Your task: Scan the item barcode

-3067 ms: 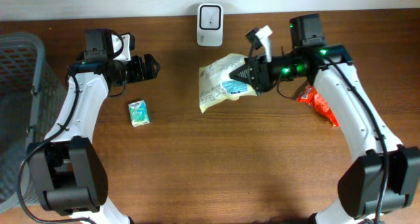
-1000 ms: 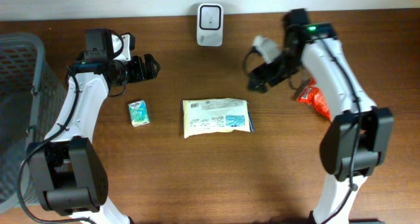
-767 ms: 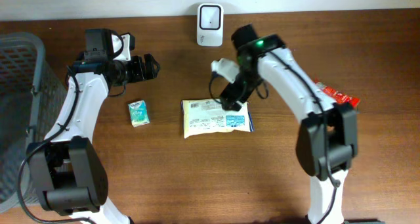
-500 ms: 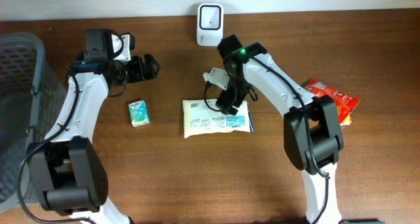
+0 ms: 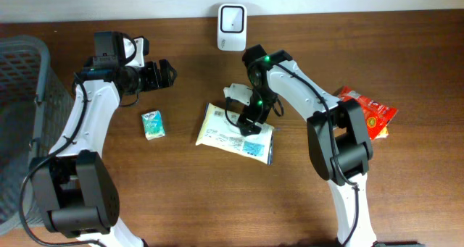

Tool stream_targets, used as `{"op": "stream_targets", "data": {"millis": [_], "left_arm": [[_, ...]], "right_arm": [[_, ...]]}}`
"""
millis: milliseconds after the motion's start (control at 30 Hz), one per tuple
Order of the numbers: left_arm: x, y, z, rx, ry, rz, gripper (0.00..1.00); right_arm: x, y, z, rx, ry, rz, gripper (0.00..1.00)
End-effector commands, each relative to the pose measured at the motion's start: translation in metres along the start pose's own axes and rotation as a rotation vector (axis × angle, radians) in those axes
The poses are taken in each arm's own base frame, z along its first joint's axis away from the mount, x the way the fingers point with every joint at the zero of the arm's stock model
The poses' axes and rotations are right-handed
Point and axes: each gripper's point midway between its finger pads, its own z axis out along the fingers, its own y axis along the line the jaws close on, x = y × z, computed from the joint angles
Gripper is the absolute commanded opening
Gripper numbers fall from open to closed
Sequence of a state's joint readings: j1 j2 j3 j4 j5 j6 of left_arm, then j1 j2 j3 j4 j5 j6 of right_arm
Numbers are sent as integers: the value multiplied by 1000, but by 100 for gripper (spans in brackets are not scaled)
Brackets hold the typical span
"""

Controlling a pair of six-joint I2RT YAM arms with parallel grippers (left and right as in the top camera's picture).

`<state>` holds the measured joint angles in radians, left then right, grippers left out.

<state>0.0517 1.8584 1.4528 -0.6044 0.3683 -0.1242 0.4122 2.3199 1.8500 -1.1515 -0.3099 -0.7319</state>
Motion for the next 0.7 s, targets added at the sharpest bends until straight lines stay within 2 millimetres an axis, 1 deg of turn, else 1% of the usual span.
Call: {"op": "stream_targets", "data": {"millis": [0,33,67,133,167,200,267,367,400,467,533,633,667], "left_arm": [[-1,2,2,-1,1,7,99],[-1,2,2,0,1,7,99],[-1,2,2,-1,1,7,99],[-1,2,2,-1,1,7,99],[-1,2,2,-1,1,7,99],[-1,2,2,0,1,7,99],[-1,2,2,-1,1,7,99],[-1,2,2,-1,1,7,99],[-1,2,2,-1,1,7,99],[-1,2,2,-1,1,7,99],[-1,2,2,-1,1,7,99],[-1,2,2,-1,1,7,99],[-1,2,2,-1,1,7,99]], "right_arm": [[12,3,28,-76,48,16,94],[14,4,29,-81,53,26,89],[14,4,30,-83,57,44,70],[12,8,30,-103,44,52,46],[11,10,29,-114,35,53,41],[8,13,29,-130,21,55,32],[4,16,29,-154,1,82,21],[0,23,27,-190,-24,106,12],[-3,26,27,-210,-38,109,6],[-9,30,23,-239,-67,141,4],[-14,30,19,-255,-96,189,4],[-21,17,9,-224,-141,302,4],[-24,9,4,-192,-156,346,4]]}}
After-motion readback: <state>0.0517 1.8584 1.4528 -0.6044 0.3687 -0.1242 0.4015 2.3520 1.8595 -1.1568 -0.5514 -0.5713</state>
